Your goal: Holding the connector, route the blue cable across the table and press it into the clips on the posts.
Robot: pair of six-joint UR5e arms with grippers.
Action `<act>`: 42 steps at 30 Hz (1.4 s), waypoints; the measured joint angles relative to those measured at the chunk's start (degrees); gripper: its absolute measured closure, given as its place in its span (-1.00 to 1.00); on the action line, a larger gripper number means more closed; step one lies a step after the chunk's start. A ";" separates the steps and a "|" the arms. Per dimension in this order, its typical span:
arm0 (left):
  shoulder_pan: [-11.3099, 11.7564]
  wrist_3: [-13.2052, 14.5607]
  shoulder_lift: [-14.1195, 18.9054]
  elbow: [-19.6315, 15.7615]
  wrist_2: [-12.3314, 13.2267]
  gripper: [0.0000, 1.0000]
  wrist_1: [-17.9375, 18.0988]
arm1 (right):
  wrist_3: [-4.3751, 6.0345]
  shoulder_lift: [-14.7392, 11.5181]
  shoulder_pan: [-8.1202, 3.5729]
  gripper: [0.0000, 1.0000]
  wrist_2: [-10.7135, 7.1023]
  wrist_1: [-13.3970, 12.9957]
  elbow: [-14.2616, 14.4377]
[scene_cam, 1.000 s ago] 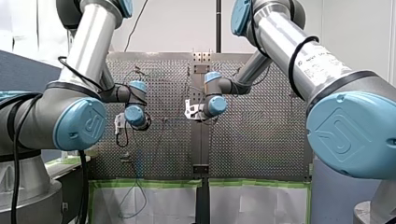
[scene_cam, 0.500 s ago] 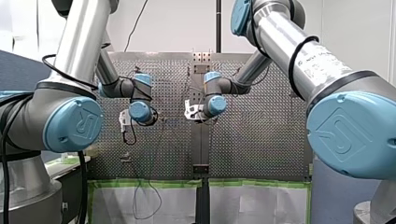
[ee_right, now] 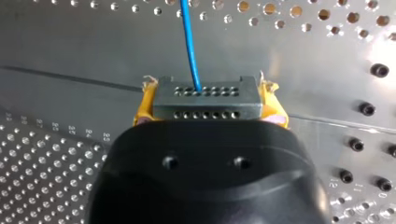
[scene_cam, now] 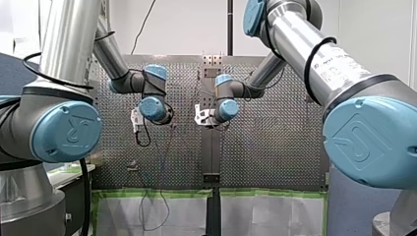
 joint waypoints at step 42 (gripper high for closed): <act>-2.05 -4.00 -16.56 17.32 5.76 -1.00 -2.21 | 0.58 -1.01 -0.25 1.00 -0.29 0.35 0.00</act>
